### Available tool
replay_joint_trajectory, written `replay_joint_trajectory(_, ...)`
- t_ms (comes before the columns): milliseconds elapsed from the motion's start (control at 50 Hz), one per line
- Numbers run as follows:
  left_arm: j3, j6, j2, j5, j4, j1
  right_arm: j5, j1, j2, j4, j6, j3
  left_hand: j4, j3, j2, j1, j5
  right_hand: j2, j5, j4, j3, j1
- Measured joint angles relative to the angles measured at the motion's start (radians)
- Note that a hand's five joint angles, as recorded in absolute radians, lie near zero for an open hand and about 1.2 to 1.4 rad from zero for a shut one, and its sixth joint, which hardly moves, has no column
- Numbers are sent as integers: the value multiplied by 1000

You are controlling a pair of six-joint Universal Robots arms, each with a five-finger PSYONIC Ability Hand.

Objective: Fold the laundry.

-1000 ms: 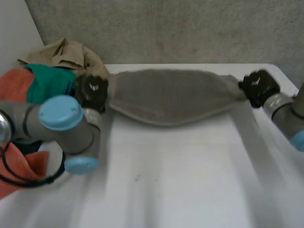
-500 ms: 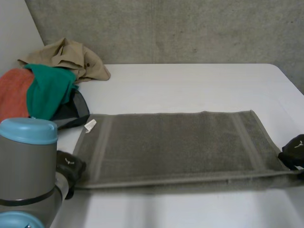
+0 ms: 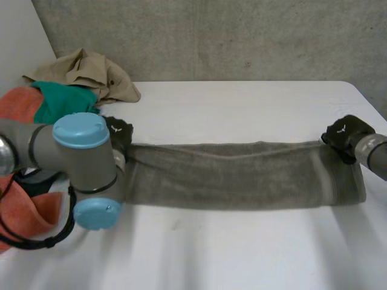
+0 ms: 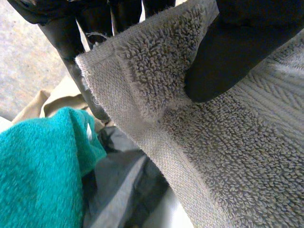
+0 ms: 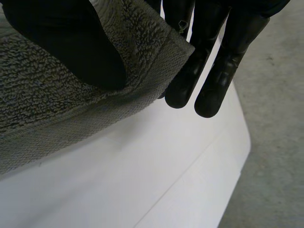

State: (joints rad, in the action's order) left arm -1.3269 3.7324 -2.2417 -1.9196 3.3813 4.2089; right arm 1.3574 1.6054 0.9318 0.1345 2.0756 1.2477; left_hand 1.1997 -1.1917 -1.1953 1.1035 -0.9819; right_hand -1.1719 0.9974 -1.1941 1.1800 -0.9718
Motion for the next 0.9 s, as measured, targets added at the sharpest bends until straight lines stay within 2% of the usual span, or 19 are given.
replay_joint_trajectory(240,231,160,-221,-14,16,5,96,55,-198,-126,7,-199,-22,26,27,-9,7,0,0,0,0,0)
replay_joint_trajectory(280,240,168,-229,-19,22,5,106,61,-214,-149,6,-211,-303,293,299,-258,261,18,-8,9,-19,13)
replay_joint_trajectory(320,243,172,-233,-22,33,4,118,69,-225,-174,7,-217,-695,693,705,-696,649,422,-381,400,-396,360)
replay_joint_trajectory(340,243,173,-233,-23,35,4,119,70,-226,-177,8,-218,-755,731,762,-752,708,422,-381,400,-396,360)
replay_joint_trajectory(360,240,173,-232,-24,47,3,130,76,-229,-194,12,-218,-878,854,866,-850,826,714,-692,709,-704,620)
replay_joint_trajectory(380,238,173,-230,-24,54,1,141,80,-227,-204,18,-217,-972,954,966,-903,916,824,-805,826,-818,695)
replay_joint_trajectory(440,224,170,-216,-24,73,-7,167,88,-210,-225,49,-207,-1000,986,994,-905,937,936,-923,950,-943,766)
replay_joint_trajectory(560,156,160,-147,-25,91,-25,176,89,-93,-233,173,-128,-1000,986,997,-905,937,954,-940,966,-973,776)
replay_joint_trajectory(620,86,144,-81,-26,92,-30,141,78,-12,-227,239,-64,-1000,986,997,-905,937,954,-940,966,-973,776)
replay_joint_trajectory(700,-32,88,21,-25,90,-31,15,11,117,-171,313,72,-1000,986,997,-905,937,954,-940,966,-973,776)
replay_joint_trajectory(760,-122,20,94,-22,89,-30,-85,-53,166,-108,329,155,-1000,986,997,-905,937,954,-940,966,-973,776)
replay_joint_trajectory(900,-278,-141,207,-16,86,-25,-240,-165,187,-24,319,285,-1000,986,997,-905,937,946,-935,963,-959,772)
